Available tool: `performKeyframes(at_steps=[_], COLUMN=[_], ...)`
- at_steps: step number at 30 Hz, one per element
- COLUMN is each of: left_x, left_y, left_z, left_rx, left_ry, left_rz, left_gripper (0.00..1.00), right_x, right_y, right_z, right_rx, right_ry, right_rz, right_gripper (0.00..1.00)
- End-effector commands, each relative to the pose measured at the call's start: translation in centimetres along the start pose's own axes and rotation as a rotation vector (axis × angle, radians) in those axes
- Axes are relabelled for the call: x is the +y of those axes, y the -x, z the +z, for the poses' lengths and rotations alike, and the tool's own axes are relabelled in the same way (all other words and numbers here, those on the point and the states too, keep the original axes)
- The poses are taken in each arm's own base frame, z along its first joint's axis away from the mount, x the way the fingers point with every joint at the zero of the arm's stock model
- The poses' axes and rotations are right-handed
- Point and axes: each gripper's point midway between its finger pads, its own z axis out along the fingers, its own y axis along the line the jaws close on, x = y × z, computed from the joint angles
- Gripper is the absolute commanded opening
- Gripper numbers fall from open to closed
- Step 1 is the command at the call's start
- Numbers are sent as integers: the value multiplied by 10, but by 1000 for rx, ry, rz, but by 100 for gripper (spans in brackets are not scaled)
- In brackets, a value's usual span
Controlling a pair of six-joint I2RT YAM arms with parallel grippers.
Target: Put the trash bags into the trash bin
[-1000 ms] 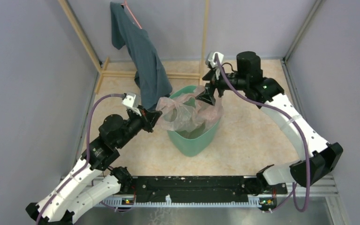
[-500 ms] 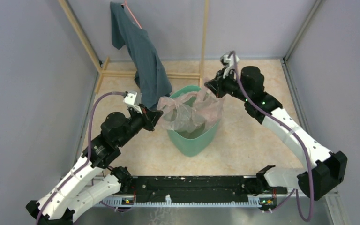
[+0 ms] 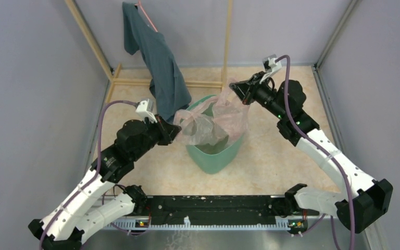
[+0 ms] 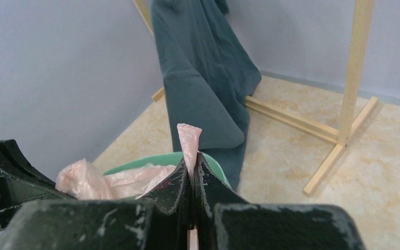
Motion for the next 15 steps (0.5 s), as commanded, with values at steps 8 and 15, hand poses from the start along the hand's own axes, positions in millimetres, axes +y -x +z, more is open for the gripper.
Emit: performKeyframes(at_steps=[8,15], left_x=[24,16], left_y=[-18,12], left_z=[53,83], left_rx=[-30,-2], left_ry=[84,159], left_rz=[-45,109], left_gripper=[6,4], right_x=[-68,-91], right_y=[13,38], right_z=[-45,-85], right_rx=[-106,-160], right_ry=[-292,-472], right_rz=[101,-7], right_gripper=[0,2])
